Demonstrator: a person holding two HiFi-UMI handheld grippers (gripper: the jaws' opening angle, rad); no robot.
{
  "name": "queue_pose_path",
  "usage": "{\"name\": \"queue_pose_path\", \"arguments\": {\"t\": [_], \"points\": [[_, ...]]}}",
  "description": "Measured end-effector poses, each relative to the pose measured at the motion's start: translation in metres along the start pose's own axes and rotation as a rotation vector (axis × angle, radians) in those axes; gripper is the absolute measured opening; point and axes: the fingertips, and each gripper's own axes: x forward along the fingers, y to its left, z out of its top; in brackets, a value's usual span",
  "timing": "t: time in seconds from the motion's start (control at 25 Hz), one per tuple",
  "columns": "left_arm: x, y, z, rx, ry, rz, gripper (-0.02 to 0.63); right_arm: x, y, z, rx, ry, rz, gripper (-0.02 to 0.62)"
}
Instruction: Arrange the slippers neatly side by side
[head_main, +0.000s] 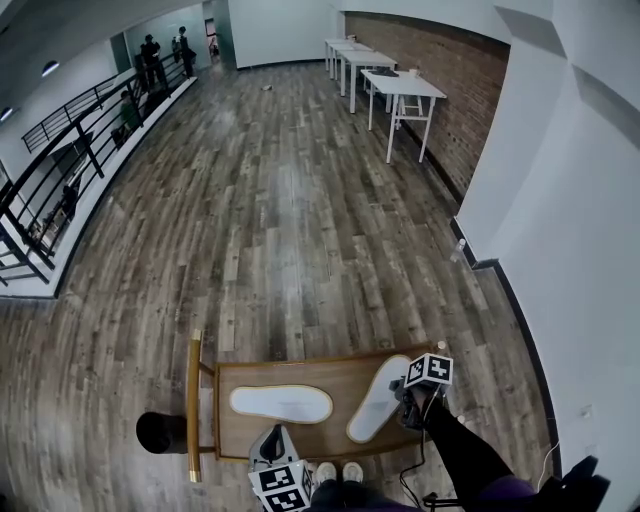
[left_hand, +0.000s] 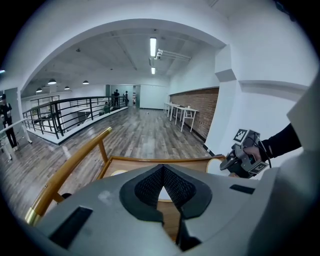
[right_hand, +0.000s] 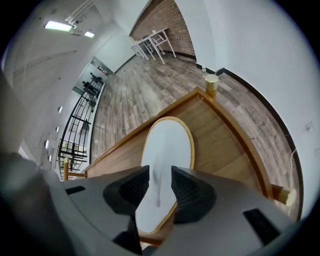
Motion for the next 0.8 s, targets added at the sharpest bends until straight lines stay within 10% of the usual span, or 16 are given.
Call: {"name": "queue_pose_path", "arguments": {"t": [0.48,0.8], "points": [[0.003,0.014,-0.003,-0.026,0.009,0.028,0.000,0.013,0.003,-0.009,-0.058,0.063,-0.083,0.021],[0.006,0.012,-0.002,-0.034,-0.008,0.017,0.000,0.004,0.055,-0.012,-0.322,0.208,0.012,0.017]]}}
